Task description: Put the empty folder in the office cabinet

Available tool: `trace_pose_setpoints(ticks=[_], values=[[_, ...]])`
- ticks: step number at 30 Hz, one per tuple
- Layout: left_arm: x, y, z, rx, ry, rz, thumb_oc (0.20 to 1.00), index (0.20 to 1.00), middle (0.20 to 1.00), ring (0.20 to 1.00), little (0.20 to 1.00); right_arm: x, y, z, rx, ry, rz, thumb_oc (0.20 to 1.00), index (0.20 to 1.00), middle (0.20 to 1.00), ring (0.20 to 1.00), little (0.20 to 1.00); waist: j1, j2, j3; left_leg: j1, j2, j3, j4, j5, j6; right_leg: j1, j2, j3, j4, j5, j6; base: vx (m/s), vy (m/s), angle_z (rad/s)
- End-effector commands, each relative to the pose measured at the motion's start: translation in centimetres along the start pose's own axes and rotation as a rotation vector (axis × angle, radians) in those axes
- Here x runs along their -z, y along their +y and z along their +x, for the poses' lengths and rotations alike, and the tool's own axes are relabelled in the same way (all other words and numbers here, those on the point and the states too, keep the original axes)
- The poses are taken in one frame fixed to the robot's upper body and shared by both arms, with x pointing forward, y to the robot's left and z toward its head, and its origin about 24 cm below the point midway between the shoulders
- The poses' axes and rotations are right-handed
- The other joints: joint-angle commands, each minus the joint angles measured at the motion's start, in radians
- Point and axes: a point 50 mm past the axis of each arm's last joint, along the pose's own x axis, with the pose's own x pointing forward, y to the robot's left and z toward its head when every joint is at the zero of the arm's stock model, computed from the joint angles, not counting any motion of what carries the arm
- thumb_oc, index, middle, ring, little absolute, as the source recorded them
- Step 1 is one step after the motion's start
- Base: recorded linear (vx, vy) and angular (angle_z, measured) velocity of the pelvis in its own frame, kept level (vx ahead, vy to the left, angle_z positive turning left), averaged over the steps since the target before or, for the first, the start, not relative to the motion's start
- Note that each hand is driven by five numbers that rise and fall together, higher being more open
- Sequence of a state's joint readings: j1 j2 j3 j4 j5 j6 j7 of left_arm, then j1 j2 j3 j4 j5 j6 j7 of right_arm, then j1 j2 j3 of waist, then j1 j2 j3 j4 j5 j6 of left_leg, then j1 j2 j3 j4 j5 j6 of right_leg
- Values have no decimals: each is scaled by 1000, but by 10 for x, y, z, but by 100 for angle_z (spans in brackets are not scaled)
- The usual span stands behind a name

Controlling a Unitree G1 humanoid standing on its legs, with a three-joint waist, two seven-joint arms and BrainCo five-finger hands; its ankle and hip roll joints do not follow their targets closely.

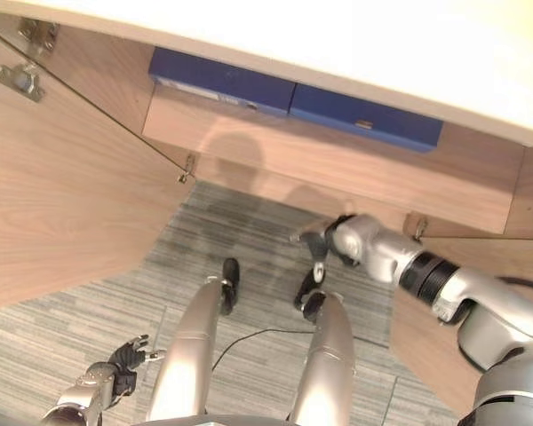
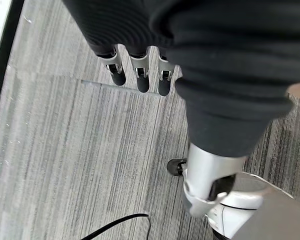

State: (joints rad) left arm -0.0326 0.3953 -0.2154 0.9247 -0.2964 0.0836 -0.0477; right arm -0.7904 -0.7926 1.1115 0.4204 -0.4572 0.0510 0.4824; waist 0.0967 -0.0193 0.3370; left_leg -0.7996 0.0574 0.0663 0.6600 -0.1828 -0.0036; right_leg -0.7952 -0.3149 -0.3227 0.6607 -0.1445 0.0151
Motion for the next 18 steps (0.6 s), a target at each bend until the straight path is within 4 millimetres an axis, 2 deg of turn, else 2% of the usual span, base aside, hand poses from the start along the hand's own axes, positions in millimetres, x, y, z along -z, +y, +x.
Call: trace_pose_setpoints(ticks=[1,2,4,5,6,10,11,12,13,14,15,16,18], values=[[7,-2,2,11,36,80,1000,1000,1000,1000,1000,24,55,29,-131,196,115,1000,1000,1000,1000,1000,23,31,41,175,36,-59,-228,77,-43,238,34,-15,-177,6,54,45,-142,1],[8,-1,2,8,37,84,1000,1000,1000,1000,1000,22,57,31,-130,193,118,1000,1000,1000,1000,1000,25,30,44,187,37,-60,-238,81,-44,250,37,-19,-186,10,54,61,-189,3],[7,-6,4,18,45,93,1000,1000,1000,1000,1000,22,95,41,-215,267,228,1000,1000,1000,1000,1000,29,34,32,253,43,-64,-310,113,-55,320,56,-30,-264,23,56,50,-152,2],[6,-11,6,21,48,94,1000,1000,1000,1000,1000,14,131,46,-273,315,354,1000,1000,1000,1000,1000,32,38,14,335,52,-66,-404,158,-66,399,83,-41,-349,41,58,58,-154,0],[6,-10,6,20,49,96,1000,1000,1000,1000,1000,13,132,47,-273,314,355,1000,1000,1000,1000,1000,33,38,16,343,53,-66,-412,162,-67,406,85,-42,-355,44,58,67,-149,6],[22,-20,6,26,114,91,1000,1000,1000,1000,1000,-2,181,45,-318,359,605,1000,1000,1000,1000,1000,30,41,-44,475,91,-56,-577,254,-90,536,141,-67,-505,72,65,93,-116,5],[31,-23,5,15,146,74,1000,1000,1000,1000,1000,-8,199,42,-312,382,728,1000,1000,1000,1000,1000,23,40,-84,524,100,-49,-669,306,-105,577,168,-73,-567,83,70,97,-85,10],[31,-23,5,15,146,74,1000,1000,1000,1000,1000,-8,200,42,-313,382,729,1000,1000,1000,1000,1000,23,40,-84,528,101,-49,-674,309,-105,580,169,-74,-570,84,70,64,-93,9],[35,-26,5,6,162,52,1000,1000,1000,1000,1000,-8,211,38,-289,414,841,1000,1000,1000,1000,1000,17,39,-106,553,106,-49,-707,335,-118,609,181,-85,-603,89,72,0,-39,2],[35,-26,5,6,162,52,1000,1000,1000,1000,1000,-8,211,38,-289,414,842,1000,1000,1000,1000,1000,18,39,-105,554,106,-49,-707,335,-118,611,181,-85,-604,89,72,-13,-62,-1],[36,-27,5,2,170,44,1000,1000,1000,1000,1000,-9,215,37,-274,423,897,1000,1000,1000,1000,1000,11,33,-113,569,104,-48,-691,313,-111,623,182,-81,-615,92,70,-66,-53,0],[43,-31,4,-1,192,33,1000,1000,1000,1000,1000,-12,228,33,-240,458,994,1000,1000,1000,1000,1000,0,18,-117,599,95,-54,-597,236,-95,653,173,-80,-633,102,65,-65,-51,5],[48,-34,3,-2,208,25,1000,1000,1000,1000,1000,-13,233,31,-232,474,1025,1000,1000,1000,1000,1000,-8,15,-120,616,89,-57,-543,208,-92,663,173,-72,-637,107,63,-53,4,5]])
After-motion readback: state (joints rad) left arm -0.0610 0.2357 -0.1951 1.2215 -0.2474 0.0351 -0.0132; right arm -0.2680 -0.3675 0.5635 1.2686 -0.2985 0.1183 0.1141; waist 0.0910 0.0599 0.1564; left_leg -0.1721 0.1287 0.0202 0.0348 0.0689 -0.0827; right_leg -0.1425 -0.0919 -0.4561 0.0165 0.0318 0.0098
